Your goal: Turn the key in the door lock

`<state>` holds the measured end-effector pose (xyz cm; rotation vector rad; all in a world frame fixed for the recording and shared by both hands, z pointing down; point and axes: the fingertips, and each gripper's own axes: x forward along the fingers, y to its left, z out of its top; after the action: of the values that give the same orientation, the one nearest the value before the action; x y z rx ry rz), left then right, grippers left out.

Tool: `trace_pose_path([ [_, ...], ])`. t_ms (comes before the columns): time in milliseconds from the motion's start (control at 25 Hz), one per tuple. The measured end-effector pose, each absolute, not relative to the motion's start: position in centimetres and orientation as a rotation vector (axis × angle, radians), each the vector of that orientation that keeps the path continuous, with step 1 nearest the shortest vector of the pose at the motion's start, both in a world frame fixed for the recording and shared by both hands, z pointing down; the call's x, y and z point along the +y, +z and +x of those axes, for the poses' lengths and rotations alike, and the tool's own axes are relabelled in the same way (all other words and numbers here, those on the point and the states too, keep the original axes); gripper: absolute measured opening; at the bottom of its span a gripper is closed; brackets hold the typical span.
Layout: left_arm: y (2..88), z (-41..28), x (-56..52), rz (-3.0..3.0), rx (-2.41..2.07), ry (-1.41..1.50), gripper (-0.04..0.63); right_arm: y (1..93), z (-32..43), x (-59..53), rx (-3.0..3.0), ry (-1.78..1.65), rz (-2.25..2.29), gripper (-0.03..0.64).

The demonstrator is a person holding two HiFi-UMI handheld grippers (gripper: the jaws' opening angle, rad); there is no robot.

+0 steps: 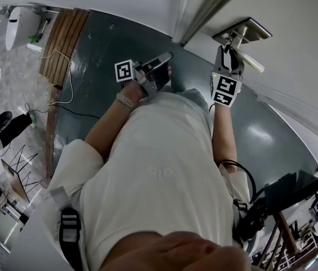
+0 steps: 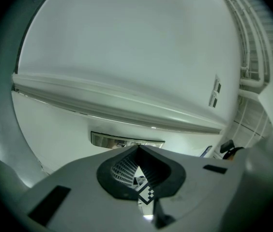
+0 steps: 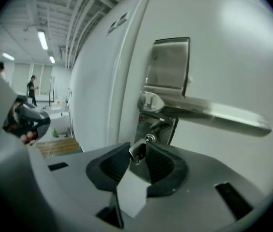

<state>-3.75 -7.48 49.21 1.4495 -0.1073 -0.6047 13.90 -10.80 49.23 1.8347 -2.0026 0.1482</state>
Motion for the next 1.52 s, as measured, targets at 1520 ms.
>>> trace_pose_path([
  [1520,50.5,-3.9,-7.2,1.404,-0.151,-0.611,0.009,51.3,15.7,-10.1,-2.673,2.803,1.770,0.040],
])
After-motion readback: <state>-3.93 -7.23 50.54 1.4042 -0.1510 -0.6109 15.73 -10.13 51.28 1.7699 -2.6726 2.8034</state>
